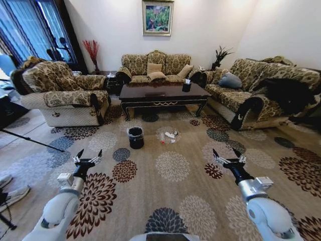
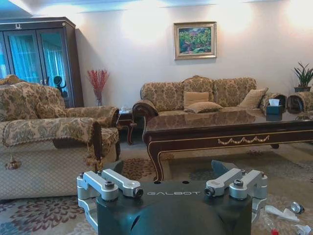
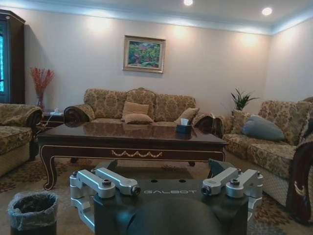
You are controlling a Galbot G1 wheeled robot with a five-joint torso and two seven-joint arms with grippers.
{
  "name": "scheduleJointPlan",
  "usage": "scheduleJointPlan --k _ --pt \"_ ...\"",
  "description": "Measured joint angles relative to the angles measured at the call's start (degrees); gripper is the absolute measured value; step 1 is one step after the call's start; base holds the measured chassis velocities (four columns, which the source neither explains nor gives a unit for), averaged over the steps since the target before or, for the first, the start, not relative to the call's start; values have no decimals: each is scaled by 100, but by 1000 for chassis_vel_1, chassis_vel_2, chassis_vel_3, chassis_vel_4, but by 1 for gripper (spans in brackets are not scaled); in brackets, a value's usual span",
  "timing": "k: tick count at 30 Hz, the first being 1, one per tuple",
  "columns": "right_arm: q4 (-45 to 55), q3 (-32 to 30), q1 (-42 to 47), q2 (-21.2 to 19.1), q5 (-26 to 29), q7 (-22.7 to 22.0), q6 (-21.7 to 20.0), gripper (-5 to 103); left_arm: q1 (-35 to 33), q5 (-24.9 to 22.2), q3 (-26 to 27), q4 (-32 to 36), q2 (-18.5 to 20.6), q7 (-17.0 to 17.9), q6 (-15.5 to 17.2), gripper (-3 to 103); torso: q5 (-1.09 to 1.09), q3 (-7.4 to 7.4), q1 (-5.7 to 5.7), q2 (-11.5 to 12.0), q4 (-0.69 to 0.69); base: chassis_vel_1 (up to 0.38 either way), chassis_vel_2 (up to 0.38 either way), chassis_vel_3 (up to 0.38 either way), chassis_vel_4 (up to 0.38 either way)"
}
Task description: Move to the front of the table and pick up the trash from the floor, then place it into the trash bin.
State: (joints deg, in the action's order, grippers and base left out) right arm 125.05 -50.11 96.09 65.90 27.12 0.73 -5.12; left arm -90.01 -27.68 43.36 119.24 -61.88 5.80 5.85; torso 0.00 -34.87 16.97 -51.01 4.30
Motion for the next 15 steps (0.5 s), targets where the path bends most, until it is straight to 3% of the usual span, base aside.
scheduleJointPlan --k 15 --pt "-30 209 6 305 -148 -69 54 100 -45 -101 12 57 -49 17 -13 100 0 215 -164 377 0 0 0 0 0"
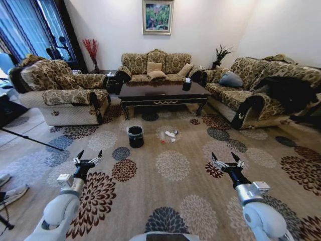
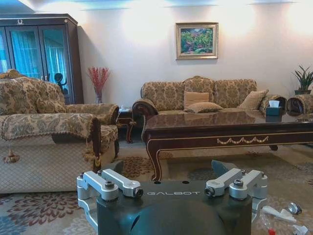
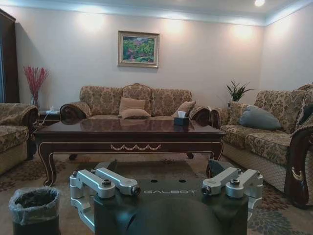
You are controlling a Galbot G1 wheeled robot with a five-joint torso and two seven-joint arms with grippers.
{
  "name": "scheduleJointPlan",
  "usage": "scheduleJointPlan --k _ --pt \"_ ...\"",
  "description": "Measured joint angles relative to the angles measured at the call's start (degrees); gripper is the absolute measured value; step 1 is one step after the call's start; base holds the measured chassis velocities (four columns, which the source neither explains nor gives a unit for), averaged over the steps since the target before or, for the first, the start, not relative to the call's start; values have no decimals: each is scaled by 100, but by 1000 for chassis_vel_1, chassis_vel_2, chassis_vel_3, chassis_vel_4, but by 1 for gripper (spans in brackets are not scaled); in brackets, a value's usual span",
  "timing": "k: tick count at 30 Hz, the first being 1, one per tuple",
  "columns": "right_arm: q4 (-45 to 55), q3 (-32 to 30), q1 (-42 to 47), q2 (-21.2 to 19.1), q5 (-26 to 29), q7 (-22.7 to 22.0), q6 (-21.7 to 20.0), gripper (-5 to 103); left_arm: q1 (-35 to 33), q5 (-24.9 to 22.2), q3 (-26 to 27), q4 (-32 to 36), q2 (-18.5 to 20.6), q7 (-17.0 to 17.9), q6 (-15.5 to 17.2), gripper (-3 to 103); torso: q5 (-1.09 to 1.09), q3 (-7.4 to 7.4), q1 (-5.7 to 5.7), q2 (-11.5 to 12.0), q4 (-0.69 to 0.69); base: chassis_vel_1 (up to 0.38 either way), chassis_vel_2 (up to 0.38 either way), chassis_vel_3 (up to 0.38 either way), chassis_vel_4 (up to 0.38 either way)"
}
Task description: Move to the front of the table and pick up the trash from the floor, then place it into the trash bin.
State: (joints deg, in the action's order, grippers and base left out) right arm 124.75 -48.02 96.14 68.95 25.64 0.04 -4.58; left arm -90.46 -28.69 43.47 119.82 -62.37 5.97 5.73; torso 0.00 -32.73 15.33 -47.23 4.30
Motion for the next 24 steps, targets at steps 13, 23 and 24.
scheduleJointPlan --k 13,23,24 --pt "-50 62 41 -51 79 130 9 100 8 2 -1 -19 -15 29 25 100 0 209 -153 361 0 0 0 0 0" --pt "-80 65 89 -42 96 264 63 100 -6 37 1 -43 -15 38 48 100 0 347 -256 603 0 0 0 0 0" --pt "-87 76 90 -35 94 269 70 100 -15 49 1 -41 -21 38 47 100 0 361 -268 630 0 0 0 0 0"
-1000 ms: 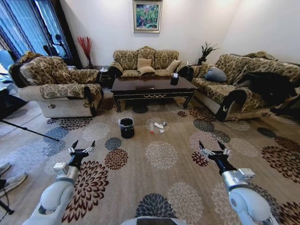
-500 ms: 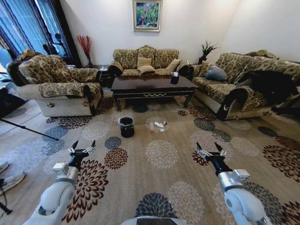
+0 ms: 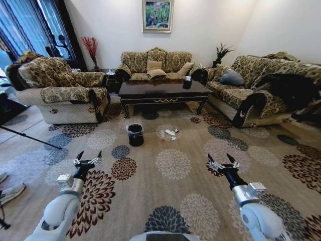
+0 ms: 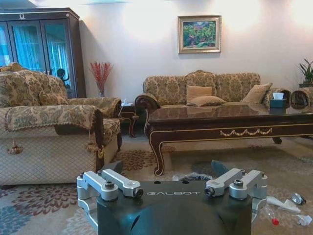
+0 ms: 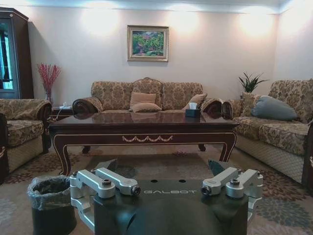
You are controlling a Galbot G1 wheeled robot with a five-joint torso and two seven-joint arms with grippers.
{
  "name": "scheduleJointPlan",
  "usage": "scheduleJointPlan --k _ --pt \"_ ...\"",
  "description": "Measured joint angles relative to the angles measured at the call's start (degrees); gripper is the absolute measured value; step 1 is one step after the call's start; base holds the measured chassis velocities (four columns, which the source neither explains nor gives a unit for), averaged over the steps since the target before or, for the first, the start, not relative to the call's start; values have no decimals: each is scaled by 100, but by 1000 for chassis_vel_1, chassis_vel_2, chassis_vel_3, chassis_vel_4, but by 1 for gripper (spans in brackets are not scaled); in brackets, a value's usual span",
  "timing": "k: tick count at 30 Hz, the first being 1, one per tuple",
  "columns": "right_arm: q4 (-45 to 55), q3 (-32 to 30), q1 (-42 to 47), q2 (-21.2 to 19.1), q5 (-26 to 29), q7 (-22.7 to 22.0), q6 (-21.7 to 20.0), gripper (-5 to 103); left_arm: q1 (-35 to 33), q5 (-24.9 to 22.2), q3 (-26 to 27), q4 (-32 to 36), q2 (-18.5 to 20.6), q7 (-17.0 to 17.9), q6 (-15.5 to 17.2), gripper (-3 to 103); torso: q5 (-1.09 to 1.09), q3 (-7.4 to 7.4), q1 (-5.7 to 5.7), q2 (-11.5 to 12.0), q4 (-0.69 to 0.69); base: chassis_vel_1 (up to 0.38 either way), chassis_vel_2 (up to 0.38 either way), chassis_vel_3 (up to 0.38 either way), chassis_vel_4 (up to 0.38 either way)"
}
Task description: Move to the front of the table and pick up the trash from the floor, then place it into the trash bin.
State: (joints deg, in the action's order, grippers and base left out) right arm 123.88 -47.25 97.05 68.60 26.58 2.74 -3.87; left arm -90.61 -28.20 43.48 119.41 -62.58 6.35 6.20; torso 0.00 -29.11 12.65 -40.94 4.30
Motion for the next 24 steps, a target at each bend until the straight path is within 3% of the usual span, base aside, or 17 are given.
scheduleJointPlan --k 12,18,24 --pt "-27 53 3 45 -68 2 56 100 -77 44 16 43 -36 2 -19 100 0 147 -110 256 0 0 0 0 0" --pt "10 -3 140 40 -42 316 224 100 -51 55 -35 65 -65 81 -21 100 0 256 -177 433 0 0 0 0 0" --pt "5 -36 167 17 -60 337 263 100 -51 50 -34 86 -68 76 -21 100 0 337 -234 570 0 0 0 0 0"
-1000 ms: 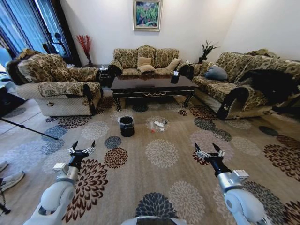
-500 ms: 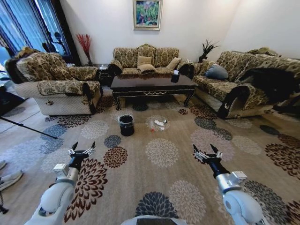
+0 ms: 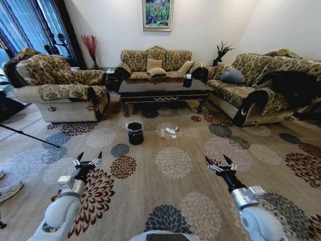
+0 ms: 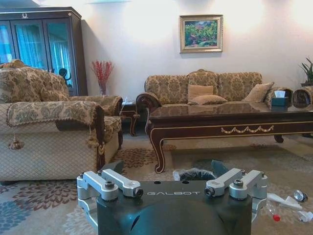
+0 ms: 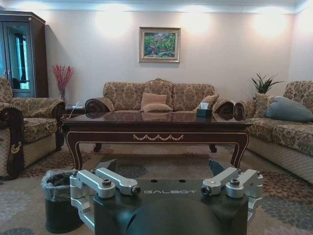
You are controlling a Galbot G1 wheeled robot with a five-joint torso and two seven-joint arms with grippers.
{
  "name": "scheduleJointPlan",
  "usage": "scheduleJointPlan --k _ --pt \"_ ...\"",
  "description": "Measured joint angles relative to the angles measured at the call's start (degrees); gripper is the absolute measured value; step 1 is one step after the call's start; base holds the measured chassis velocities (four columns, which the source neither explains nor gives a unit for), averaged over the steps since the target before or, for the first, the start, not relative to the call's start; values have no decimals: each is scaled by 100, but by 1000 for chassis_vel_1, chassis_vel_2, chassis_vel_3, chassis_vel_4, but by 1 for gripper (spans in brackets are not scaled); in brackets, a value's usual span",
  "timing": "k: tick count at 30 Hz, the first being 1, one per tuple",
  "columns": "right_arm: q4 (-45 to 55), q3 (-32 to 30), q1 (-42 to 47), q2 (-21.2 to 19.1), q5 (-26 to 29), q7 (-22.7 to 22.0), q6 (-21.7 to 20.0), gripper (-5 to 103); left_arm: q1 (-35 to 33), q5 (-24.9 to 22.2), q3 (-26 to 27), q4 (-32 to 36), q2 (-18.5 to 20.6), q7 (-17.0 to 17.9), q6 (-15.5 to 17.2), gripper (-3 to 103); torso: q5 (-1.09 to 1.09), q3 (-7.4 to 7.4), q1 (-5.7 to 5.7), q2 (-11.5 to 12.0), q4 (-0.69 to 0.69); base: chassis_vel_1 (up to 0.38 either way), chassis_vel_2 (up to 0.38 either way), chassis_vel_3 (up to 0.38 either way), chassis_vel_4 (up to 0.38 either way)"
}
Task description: Move to the front of the table and pick up the trash from the floor, then place it into the trash bin.
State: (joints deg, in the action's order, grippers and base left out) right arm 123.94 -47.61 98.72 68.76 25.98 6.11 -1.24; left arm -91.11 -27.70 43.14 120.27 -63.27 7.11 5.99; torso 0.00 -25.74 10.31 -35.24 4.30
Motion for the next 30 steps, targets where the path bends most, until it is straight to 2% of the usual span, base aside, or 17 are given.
scheduleJointPlan --k 11,22,30 --pt "-80 -187 -46 -159 63 -20 18 100 19 13 -99 -2 70 -1 -1 100 1 158 -110 269 0 0 0 0 0" --pt "-479 -36 -410 -476 140 -101 -71 100 -41 135 -250 20 106 -5 -1 100 1 325 -217 544 -1 0 0 0 0" --pt "-454 10 -434 -506 115 -102 -97 100 73 129 -342 22 92 12 23 100 0 426 -278 705 0 0 0 0 0"
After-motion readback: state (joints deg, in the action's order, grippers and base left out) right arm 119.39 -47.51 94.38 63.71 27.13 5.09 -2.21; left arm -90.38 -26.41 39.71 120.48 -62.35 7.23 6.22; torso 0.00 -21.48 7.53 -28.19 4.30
